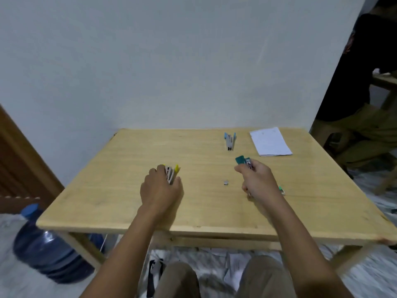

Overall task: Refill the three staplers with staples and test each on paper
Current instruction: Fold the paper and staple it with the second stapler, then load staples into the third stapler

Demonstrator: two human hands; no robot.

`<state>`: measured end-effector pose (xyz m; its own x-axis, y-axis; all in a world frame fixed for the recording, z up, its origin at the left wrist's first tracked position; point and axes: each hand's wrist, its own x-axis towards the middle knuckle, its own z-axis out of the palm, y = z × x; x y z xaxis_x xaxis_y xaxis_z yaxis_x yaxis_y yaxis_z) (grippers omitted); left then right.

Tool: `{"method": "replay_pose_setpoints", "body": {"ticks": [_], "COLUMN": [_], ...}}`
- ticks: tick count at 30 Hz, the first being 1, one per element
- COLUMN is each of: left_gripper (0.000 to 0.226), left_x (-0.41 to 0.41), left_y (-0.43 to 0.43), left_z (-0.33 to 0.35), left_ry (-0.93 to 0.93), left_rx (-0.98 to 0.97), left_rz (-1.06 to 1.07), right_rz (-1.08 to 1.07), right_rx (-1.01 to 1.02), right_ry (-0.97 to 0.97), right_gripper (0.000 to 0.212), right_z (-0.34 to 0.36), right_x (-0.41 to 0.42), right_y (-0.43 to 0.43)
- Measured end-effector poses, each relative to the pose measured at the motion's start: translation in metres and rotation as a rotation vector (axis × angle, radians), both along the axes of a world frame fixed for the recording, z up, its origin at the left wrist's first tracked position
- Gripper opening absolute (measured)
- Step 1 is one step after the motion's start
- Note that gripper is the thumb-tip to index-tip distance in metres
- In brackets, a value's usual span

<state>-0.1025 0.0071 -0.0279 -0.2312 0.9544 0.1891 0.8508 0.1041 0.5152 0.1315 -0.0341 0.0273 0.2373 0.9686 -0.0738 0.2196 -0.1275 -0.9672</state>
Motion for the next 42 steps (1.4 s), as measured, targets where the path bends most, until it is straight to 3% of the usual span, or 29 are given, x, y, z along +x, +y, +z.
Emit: {"method": "replay_pose_setpoints", "body": {"ticks": [4, 10, 14, 16, 22, 28, 30, 32, 37, 42], "left_gripper": [0.010, 0.007, 0.010, 0.012, 0.010, 0.009, 0.008, 0.007, 0.008, 0.008], "left_x": [-0.001, -0.003, -0.002, -0.002, -0.001, -0.001, 0.000, -0.001, 0.000, 0.000], "left_y": [-0.002, 0.002, 0.004, 0.004, 0.007, 0.006, 0.006, 0.007, 0.005, 0.005], "left_z": [-0.004, -0.009, -0.013, -0.014, -0.015, -0.016, -0.017, -0.017, -0.016, -0.015], "left_ry": [-0.005, -0.002, -0.008, -0.012, 0.025, 0.003, -0.005, -0.008, -0.010, -0.036], "left_rx": [0.161, 0.191, 0.202, 0.207, 0.215, 0.216, 0.219, 0.217, 0.221, 0.229], "left_rz": [-0.035, -0.048, -0.037, -0.034, -0.037, -0.028, -0.028, -0.024, -0.034, -0.034], "right_rz": [0.085, 0.128, 0.115, 0.097, 0.044, 0.090, 0.140, 0.173, 0.112, 0.065], "right_rx": [-0.015, 0.009, -0.059, -0.089, -0.082, -0.094, -0.118, -0.100, -0.016, -0.019], "right_ry": [-0.123, -0.500, -0.850, -0.928, -0.931, -0.700, -0.652, -0.655, -0.682, -0.801], "right_gripper": [0.018, 0.020, 0.027, 0.027, 0.036, 0.030, 0.053, 0.060, 0.041, 0.036], "right_z": [-0.009, -0.014, -0.016, -0.018, -0.023, -0.019, -0.020, -0.028, -0.040, -0.041], "right_x": [-0.018, -0.039, -0.052, -0.058, -0.071, -0.060, -0.053, -0.045, -0.045, -0.055], "right_y": [0.019, 0.070, 0.112, 0.129, 0.166, 0.166, 0.154, 0.144, 0.152, 0.162]}}
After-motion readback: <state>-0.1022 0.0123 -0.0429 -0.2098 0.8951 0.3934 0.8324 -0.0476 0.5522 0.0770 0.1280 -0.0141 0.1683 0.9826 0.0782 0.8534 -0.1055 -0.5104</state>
